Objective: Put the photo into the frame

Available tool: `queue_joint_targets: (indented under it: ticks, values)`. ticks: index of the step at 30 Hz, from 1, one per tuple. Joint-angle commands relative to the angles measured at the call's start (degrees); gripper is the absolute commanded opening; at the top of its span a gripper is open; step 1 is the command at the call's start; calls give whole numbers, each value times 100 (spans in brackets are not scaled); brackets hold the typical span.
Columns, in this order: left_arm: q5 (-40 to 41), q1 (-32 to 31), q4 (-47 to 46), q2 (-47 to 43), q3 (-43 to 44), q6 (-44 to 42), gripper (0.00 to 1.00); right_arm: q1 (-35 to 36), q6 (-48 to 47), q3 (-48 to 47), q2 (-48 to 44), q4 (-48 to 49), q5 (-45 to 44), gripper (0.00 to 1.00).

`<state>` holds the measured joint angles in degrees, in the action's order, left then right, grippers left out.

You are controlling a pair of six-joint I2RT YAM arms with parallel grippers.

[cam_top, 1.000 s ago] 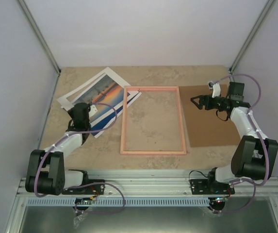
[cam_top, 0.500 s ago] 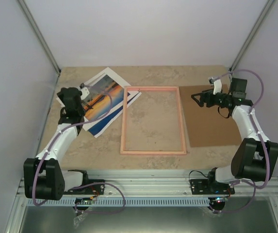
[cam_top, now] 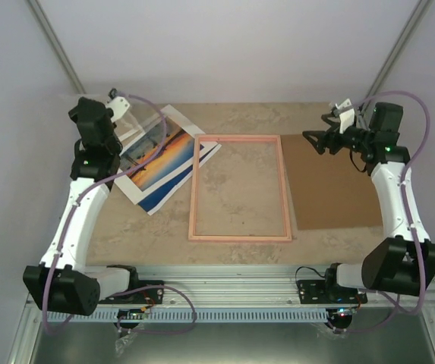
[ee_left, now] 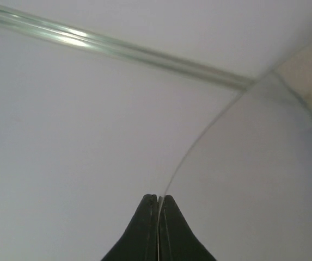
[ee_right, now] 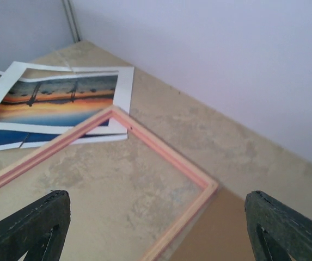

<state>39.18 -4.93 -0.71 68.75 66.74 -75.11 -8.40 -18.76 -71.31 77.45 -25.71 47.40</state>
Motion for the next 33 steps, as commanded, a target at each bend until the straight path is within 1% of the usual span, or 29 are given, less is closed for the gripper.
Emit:
queue_joint_targets:
  ticks: [1, 3, 6, 9, 12, 15, 18, 20, 26, 29, 32, 33]
  values:
    - [-596, -415, 2140, -75, 1024, 1834, 0, 348, -646, -407, -347, 103, -34, 88]
    - [-726, -699, 2520, -119, 1149, 2172, 0, 626, -994, -582, -456, 51, -275, 89]
    - [-663, -1272, 2682, -239, 1095, 2406, 0, 1220, -1315, -1073, -494, -234, -730, 90]
    - [-488, -1759, 2832, -169, 1216, 2726, 0, 1787, -909, -1491, -479, -475, -871, 90]
    - [-494, -1995, 2984, -8, 1466, 3030, 0, 2479, -187, -1742, -405, -580, -1179, 90]
    - [-488, -2210, 3060, 160, 1697, 3125, 0, 3234, 280, -1970, -204, -649, -1650, 89]
    - [-446, -2421, 3095, 272, 1932, 3134, 0, 3797, 315, -2072, 59, -602, -2069, 89]
    - [-375, -2552, 3094, 327, 2036, 3097, 0, 4137, 200, -2207, 309, -542, -2544, 89]
    - [-132, -2893, 3235, 481, 2366, 3133, 0, 4827, -90, -2771, 874, -384, -3565, 89]
    - [-61, -3054, 3242, 508, 2473, 3183, 0, 5125, -300, -2842, 1041, -241, -4127, 89]
    - [72, -3157, 3268, 560, 2494, 3150, 0, 5147, -194, -2979, 1171, -271, -4240, 88]
    - [100, -3169, 3273, 576, 2489, 3139, 0, 5155, -179, -2978, 1168, -262, -4227, 87]
